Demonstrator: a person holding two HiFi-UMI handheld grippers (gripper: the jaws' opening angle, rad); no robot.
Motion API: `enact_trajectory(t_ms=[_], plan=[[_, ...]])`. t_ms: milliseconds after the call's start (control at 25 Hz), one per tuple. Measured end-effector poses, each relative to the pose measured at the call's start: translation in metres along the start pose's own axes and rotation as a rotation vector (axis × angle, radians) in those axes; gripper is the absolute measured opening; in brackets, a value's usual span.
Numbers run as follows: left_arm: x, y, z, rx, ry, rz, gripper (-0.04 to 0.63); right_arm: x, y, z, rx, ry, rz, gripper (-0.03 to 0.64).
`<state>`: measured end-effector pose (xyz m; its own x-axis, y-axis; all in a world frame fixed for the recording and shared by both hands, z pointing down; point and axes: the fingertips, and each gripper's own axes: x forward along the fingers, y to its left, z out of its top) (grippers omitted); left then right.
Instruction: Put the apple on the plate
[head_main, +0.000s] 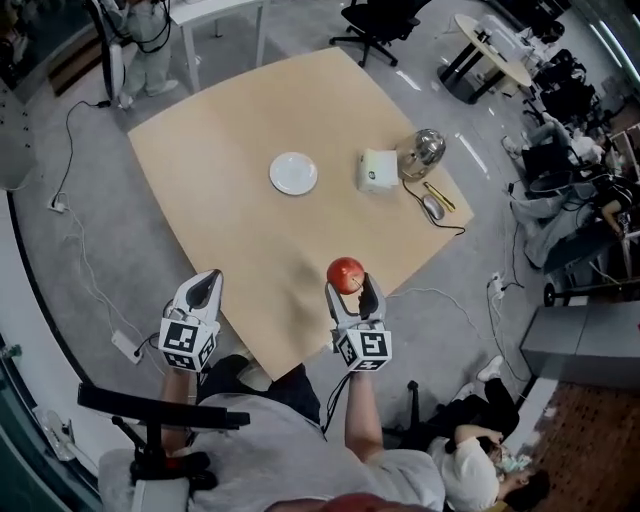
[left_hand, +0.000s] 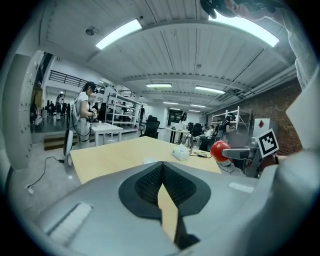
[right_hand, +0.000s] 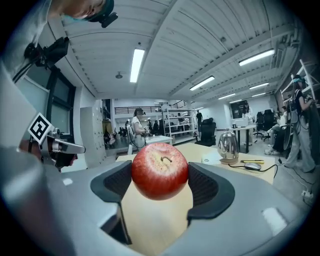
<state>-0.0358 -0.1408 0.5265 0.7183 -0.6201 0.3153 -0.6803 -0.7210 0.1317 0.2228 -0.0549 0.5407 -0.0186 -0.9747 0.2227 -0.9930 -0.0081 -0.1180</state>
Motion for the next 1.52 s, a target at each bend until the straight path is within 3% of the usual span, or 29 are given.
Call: enact_trajectory(t_ms=[600, 1520], plan=[[0.028, 0.005, -0.038, -0.060, 0.085, 0.097, 0.018, 0.100, -0.018, -0.030, -0.020, 0.039, 0.139, 0.359], [0.015, 0.025, -0.102, -0.164, 0.181, 0.199, 0.019, 0.256, -0.015, -0.067, -0.061, 0.068, 0.247, 0.359]])
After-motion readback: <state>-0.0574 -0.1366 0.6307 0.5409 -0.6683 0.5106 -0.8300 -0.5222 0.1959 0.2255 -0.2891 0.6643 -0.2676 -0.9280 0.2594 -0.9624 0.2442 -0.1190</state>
